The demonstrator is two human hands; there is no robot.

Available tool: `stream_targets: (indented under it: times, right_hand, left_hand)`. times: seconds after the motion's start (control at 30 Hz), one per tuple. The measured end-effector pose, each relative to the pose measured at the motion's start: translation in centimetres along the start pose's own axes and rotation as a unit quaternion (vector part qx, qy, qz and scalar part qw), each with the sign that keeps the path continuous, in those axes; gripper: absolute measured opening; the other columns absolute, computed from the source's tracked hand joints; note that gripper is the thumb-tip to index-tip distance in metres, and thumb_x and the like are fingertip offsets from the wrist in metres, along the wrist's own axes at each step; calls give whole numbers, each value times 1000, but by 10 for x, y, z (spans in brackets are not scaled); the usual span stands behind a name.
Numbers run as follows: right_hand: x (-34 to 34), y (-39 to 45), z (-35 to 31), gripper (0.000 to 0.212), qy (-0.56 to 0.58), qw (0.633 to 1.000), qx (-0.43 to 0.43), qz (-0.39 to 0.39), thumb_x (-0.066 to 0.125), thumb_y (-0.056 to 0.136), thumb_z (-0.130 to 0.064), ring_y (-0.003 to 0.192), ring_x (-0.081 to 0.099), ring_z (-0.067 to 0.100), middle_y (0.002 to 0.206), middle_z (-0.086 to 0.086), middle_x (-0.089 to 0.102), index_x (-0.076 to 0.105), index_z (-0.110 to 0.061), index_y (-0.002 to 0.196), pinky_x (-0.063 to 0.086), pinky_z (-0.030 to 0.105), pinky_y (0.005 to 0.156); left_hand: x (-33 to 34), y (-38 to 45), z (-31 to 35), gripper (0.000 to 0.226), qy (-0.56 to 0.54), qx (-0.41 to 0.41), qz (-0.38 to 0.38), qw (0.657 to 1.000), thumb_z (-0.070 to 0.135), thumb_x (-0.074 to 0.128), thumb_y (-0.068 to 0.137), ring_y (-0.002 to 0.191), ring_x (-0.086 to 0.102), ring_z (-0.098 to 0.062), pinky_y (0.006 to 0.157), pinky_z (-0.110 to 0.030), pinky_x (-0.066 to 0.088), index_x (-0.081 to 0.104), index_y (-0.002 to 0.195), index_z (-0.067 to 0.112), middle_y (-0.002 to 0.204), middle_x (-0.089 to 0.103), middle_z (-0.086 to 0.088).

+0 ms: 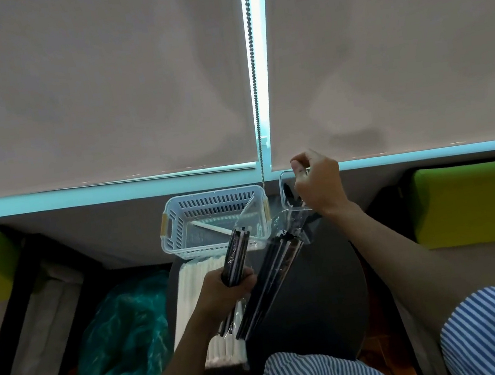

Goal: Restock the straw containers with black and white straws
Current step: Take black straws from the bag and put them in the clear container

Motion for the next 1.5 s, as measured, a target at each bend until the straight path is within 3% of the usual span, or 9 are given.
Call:
stream_targets:
  times: [0.2,0.37,0.47,0.63,0.77,0.93,1.0,1.2,1.5]
  right_hand:
    - [2,-22,-34,15,41,998,-19,-43,63,94,-15,67,63,14,76,0,71,72,-8,85,50,25,67]
    - [33,-53,-42,15,-24,952,-53,-300,61,97,-15,56,60,0,80,-3,72,74,-7,95,48,18,58]
    - [43,-67,-41,22,-53,927,-56,-367,60,98,-14,64,63,-7,99,-2,74,69,-9,117,47,9,63]
    - [42,-79,-47,31,24,907,5,-420,49,100,0,69,75,13,86,-1,75,63,-11,125,63,36,70]
    - [38,-82,-43,32,112,896,93,-419,40,104,0,72,76,26,95,7,76,64,-10,122,61,38,63]
    - [44,-86,-51,14,28,901,-18,-433,71,90,-10,74,70,0,93,-1,74,72,-8,104,59,28,80]
    - [47,-87,-50,15,34,910,-24,-413,76,87,-16,83,71,2,94,-3,75,73,-9,101,55,22,80]
    - [56,-89,-47,31,29,934,-30,-354,80,83,-25,93,70,7,105,1,76,73,-12,110,55,31,94]
    - [49,-79,-50,20,1,947,-30,-319,76,86,-16,77,66,2,91,-2,73,74,-7,104,48,11,70]
  left_hand:
    - [0,0,6,7,6,19,0,1000,-2,77,83,64,68,-11,60,-17,52,75,89,1,76,74,-7]
    - [1,-2,10,6,2,34,-13,999,-3,76,83,65,68,-9,61,-17,52,74,88,-1,76,73,-5]
    - [5,-5,12,6,2,39,-28,999,-4,75,83,64,67,-7,60,-16,52,73,89,-4,75,73,-4]
    - [7,-9,10,6,3,36,-39,999,-3,76,83,70,70,-10,65,-18,53,75,87,1,76,74,-2]
    - [5,-13,8,10,-8,26,-38,999,-6,75,83,64,68,-5,62,-16,52,74,84,4,69,72,3]
    - [8,-13,8,12,11,36,-50,998,-3,77,83,71,70,-10,67,-19,54,73,94,-6,76,73,-2]
    - [8,-13,8,10,5,38,-53,998,-4,76,83,73,71,-11,68,-19,54,74,92,-3,77,73,-2]
    - [9,-14,11,10,16,27,-59,998,-1,77,83,67,68,-6,63,-18,52,75,89,7,73,72,3]
    - [9,-12,11,10,0,25,-52,998,0,77,83,71,71,-9,65,-18,54,76,92,4,75,74,1]
Point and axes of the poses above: each hand's wrist, its own y-axis towards the middle knuckle, its own x-axis out of the palm, z = x × y, the point moved 6 cm from there along y, towards the middle knuckle
